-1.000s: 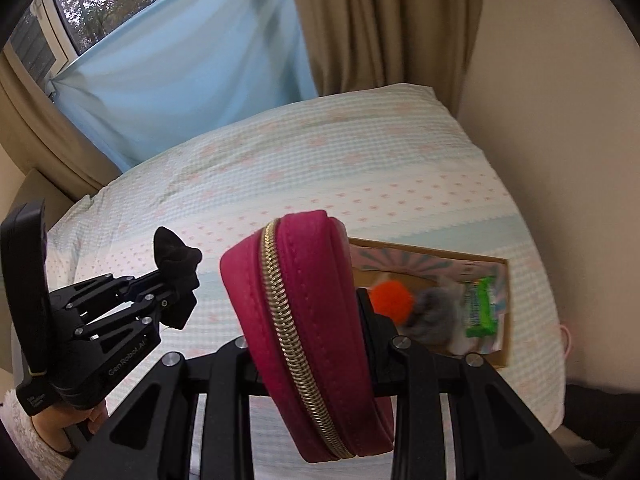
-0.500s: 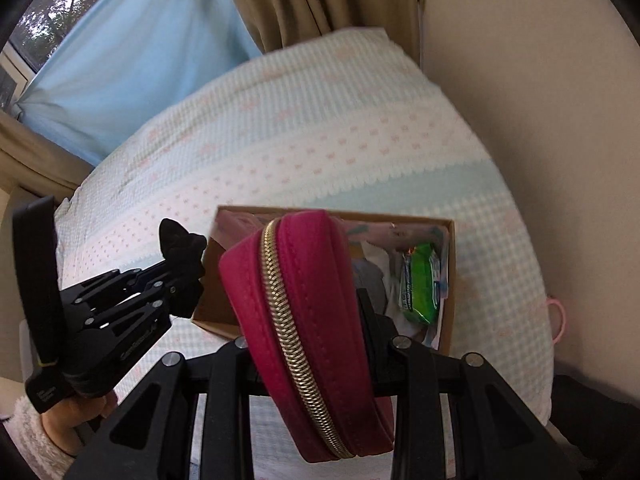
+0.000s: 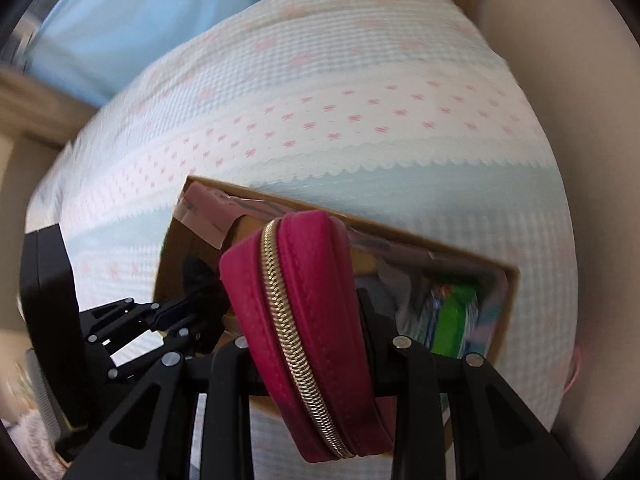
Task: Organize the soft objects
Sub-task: 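Open both grippers to drop the sock and pouch into the box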
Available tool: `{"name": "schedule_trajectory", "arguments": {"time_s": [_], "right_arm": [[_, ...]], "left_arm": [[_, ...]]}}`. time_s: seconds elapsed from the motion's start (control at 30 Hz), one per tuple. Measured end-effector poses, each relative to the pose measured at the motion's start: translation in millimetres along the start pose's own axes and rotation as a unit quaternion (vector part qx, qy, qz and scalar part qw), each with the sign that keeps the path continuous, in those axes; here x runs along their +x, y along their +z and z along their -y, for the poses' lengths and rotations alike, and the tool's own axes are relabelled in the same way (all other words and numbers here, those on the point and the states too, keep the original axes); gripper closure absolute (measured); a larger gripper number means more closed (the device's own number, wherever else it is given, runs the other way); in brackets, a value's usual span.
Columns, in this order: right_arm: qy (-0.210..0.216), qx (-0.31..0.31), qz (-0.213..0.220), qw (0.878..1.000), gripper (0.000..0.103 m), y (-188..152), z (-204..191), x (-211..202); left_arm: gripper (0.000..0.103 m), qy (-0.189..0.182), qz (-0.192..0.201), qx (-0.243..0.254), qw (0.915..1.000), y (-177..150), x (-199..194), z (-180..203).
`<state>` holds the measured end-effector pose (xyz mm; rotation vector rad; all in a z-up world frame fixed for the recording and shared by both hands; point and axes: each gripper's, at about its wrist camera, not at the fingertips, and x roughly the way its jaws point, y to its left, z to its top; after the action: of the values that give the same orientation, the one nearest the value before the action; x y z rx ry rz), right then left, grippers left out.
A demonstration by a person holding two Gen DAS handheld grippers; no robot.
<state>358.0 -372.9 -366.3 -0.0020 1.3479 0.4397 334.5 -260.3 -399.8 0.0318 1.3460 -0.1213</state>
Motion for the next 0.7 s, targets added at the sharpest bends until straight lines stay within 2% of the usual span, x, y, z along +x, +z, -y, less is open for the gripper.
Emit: {"name": "schedule_trajectory", "arguments": {"time_s": [0.07,0.1,0.17,0.2,0.23,0.3,0.33,0.53,0.7], "right_arm": [[-0.006,-0.027,-0.004,1.000,0.075,7,-6,7],[-0.009,-0.035,-0.006,0.999,0.075,9,-7,10],[-0.011,-0.049,-0.014,0.999,0.070,14,-10,17],[-0.006,-0.056,-0.014,0.998,0.056,15,-11,19],[-0.004,-0.058,-0.006,0.998,0.046,15,-12,17],[0.002,-0.056,0.007,0.998,0.005,13,-11,14],[0.002,-0.049,0.013,0.999,0.000,10,-8,12],[-0.002,0.013,0.025,1.000,0.000,0,6,7],[-0.006,0.044,0.040,0.998,0.000,-10,4,-7]], "left_arm": [[0.089,0.000,0.003,0.012,0.9999,0,1,1],[0.080,0.002,0.004,0.018,0.9998,1,1,2],[0.045,0.008,0.000,0.023,0.9997,2,2,0],[0.013,0.014,-0.004,0.022,0.9996,3,3,0],[0.001,0.016,-0.002,0.021,0.9997,3,3,-2],[0.001,0.001,0.002,0.014,0.9999,1,0,-7],[0.001,0.000,0.000,0.013,0.9999,0,0,-9],[0.001,0.000,-0.001,0.026,0.9997,-5,-5,-10],[0.001,-0.007,0.014,0.031,0.9994,-10,-24,-16]]}}
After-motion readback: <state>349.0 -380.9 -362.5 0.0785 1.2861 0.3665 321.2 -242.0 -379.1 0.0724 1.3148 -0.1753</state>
